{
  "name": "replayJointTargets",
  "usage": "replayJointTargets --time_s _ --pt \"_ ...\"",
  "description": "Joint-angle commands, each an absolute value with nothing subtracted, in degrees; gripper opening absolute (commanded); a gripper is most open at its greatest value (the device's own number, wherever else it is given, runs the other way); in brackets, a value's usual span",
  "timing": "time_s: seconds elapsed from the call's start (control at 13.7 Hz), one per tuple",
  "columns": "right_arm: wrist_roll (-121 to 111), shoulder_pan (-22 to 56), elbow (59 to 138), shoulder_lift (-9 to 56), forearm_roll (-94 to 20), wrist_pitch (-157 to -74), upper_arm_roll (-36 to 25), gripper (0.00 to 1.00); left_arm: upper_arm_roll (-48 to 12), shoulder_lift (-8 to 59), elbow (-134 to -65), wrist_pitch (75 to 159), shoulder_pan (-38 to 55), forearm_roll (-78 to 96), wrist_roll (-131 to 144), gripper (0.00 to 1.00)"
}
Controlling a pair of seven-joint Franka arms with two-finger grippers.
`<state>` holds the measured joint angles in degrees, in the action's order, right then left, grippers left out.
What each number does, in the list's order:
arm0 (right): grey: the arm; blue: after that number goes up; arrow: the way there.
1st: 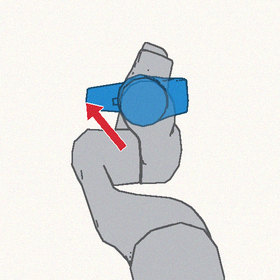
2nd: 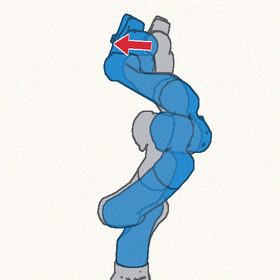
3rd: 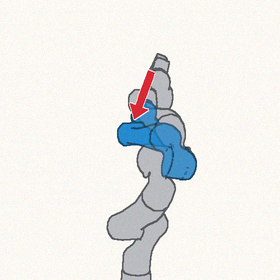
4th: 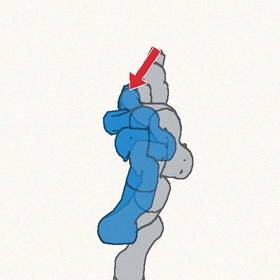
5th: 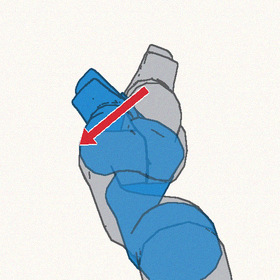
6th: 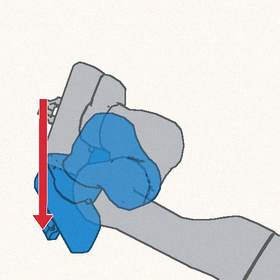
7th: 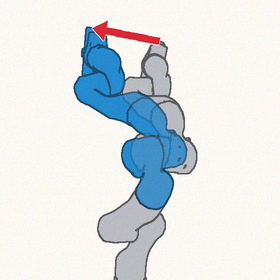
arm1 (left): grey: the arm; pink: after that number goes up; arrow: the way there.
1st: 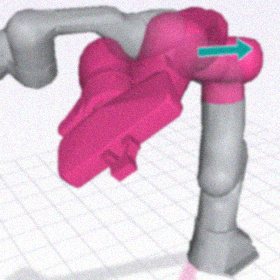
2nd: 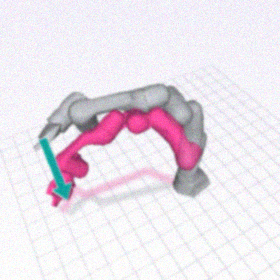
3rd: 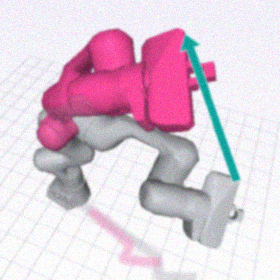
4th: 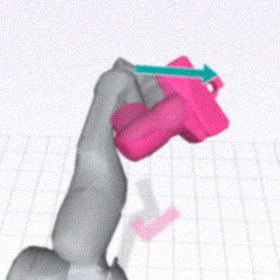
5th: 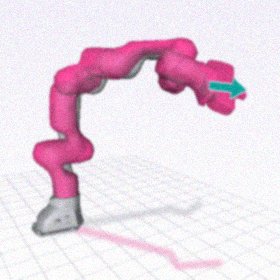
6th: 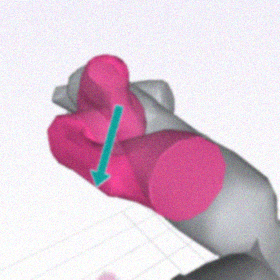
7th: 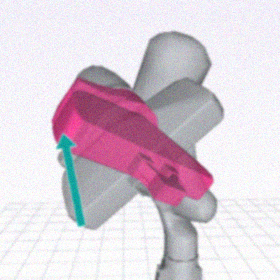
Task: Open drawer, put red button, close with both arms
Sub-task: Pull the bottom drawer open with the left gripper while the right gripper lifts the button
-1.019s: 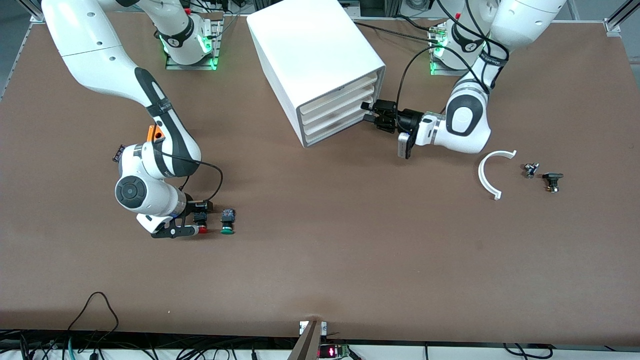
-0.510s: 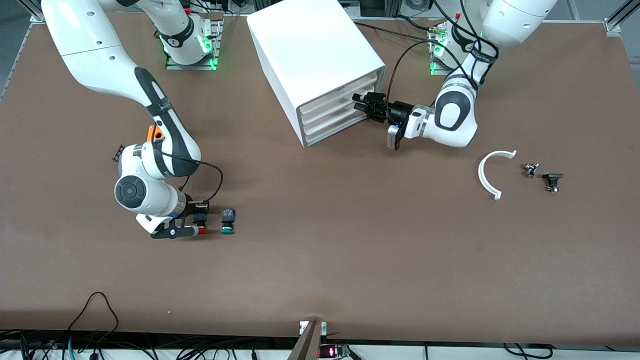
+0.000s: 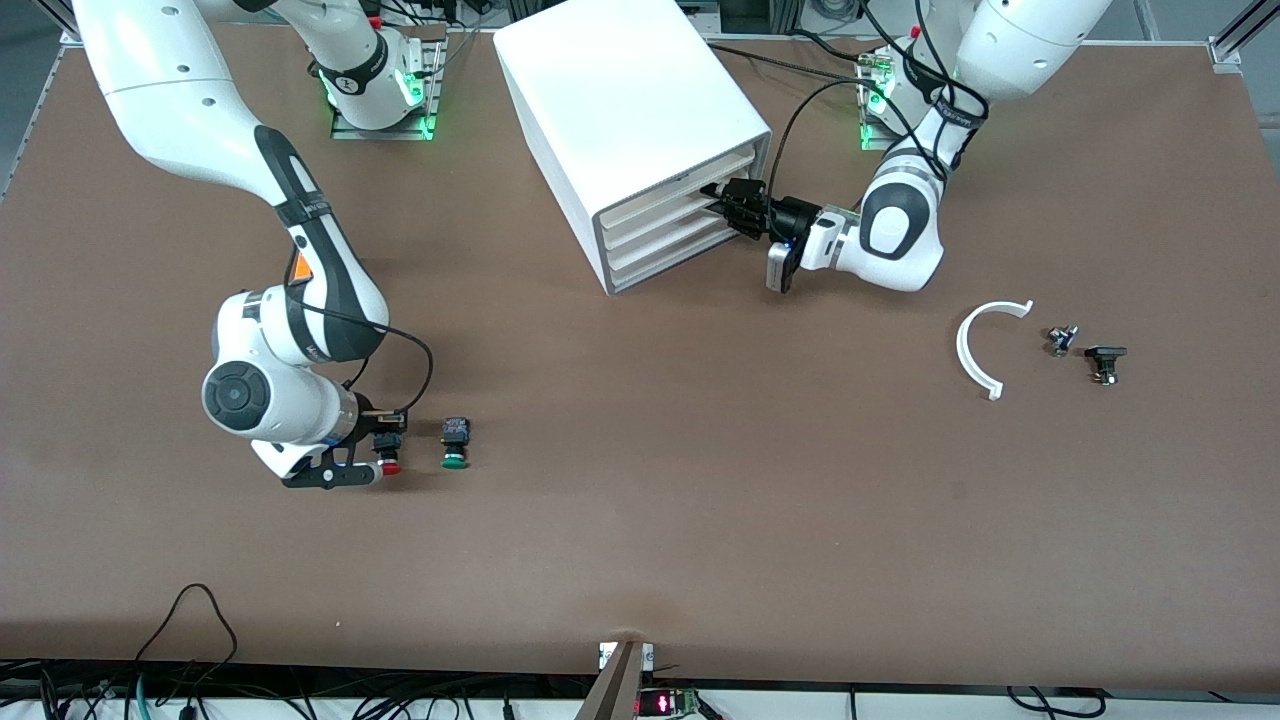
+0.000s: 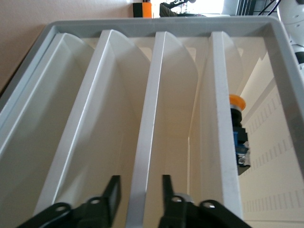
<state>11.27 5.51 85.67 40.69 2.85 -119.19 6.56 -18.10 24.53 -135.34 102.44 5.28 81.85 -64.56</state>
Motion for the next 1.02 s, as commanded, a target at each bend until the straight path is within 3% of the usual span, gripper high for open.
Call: replayJointTargets --time_s 0.0,0.15,0.58,0.95 --pt "18.86 7.64 82.01 40.43 2.55 -114.01 6.68 0.00 -18.46 24.79 -135.53 102.92 5.45 83.76 -66.80 0.08" --pt "23.72 10.18 79.55 40.34 2.64 -110.15 6.68 0.00 -18.46 24.79 -135.53 102.83 5.45 83.76 -66.80 0.00" --pt "34.00 10.81 64.27 38.50 -2.54 -89.15 8.26 0.00 -17.93 24.70 -132.90 102.66 2.21 82.88 -65.83 0.00" --pt "45.23 13.61 62.23 33.05 -2.46 -81.92 10.55 0.00 -16.62 26.97 -126.94 102.66 -0.70 78.00 -63.82 0.00"
